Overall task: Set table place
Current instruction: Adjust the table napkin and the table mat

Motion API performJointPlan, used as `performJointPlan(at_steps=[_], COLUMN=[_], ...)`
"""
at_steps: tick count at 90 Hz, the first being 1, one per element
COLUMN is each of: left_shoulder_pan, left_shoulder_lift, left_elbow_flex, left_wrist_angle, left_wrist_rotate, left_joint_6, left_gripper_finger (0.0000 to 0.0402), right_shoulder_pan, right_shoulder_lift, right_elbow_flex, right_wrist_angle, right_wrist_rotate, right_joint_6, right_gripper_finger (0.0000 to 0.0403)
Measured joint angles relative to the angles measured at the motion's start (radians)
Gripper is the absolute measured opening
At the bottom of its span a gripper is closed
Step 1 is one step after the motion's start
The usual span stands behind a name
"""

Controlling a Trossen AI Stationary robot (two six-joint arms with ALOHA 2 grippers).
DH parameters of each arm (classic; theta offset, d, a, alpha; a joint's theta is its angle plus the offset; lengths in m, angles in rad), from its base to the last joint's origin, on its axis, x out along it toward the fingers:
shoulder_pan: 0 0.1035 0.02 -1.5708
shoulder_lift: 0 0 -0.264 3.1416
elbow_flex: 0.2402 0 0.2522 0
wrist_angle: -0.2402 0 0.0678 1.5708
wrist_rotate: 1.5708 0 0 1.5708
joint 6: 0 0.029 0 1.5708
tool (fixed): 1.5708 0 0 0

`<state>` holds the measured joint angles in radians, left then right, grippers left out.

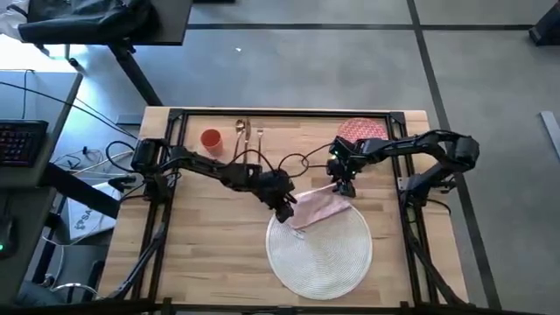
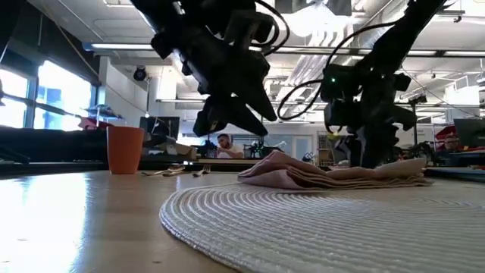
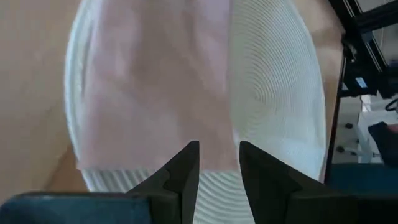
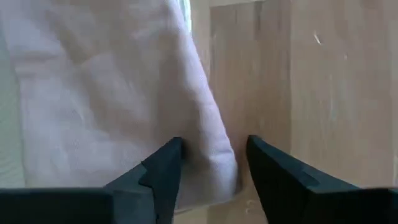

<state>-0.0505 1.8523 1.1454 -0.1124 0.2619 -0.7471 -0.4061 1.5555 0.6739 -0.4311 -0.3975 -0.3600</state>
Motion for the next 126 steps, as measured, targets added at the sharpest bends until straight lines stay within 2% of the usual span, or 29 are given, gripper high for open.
performJointPlan(at_steps=[14,18,30,48,74,91,106,121,126], left_shoulder_pan=[-0.011,-0.011,-0.006,-0.004,-0.070,-0.126,-0.162,-0.183,-0.188], left_shoulder_lift=[-0.019,-0.031,-0.080,-0.205,-0.531,-0.759,-0.919,-1.028,-1.055], left_elbow_flex=[0.000,0.000,0.001,0.001,0.001,0.001,0.001,0.001,0.001], left_wrist_angle=[-0.015,-0.019,-0.062,-0.138,-0.262,-0.256,-0.257,-0.258,-0.259], left_wrist_rotate=[0.000,0.000,-0.009,-0.037,-0.031,-0.004,-0.008,-0.011,-0.010], left_joint_6=[-0.010,-0.010,-0.010,0.012,-0.027,-0.114,-0.118,-0.067,-0.050], left_gripper_finger=[0.0094,0.0091,0.0084,0.0076,0.0066,0.0066,0.0066,0.0066,0.0066], right_shoulder_pan=[0.000,0.000,0.012,0.070,0.201,0.303,0.377,0.410,0.412], right_shoulder_lift=[-0.020,-0.027,-0.036,-0.038,-0.004,0.159,0.383,0.625,0.661], right_elbow_flex=[0.051,0.085,0.213,0.454,0.794,1.051,1.343,1.667,1.667], right_wrist_angle=[-0.134,-0.180,-0.336,-0.502,-0.494,-0.477,-0.481,-0.489,-0.391], right_wrist_rotate=[0.004,0.005,0.008,0.074,0.125,0.209,0.248,0.346,0.387], right_joint_6=[-0.014,-0.023,-0.017,-0.014,0.055,0.145,0.188,0.235,0.276], right_gripper_finger=[0.0026,0.0012,0.0011,0.0002,0.0001,0.0000,0.0000,0.0000,0.0000])
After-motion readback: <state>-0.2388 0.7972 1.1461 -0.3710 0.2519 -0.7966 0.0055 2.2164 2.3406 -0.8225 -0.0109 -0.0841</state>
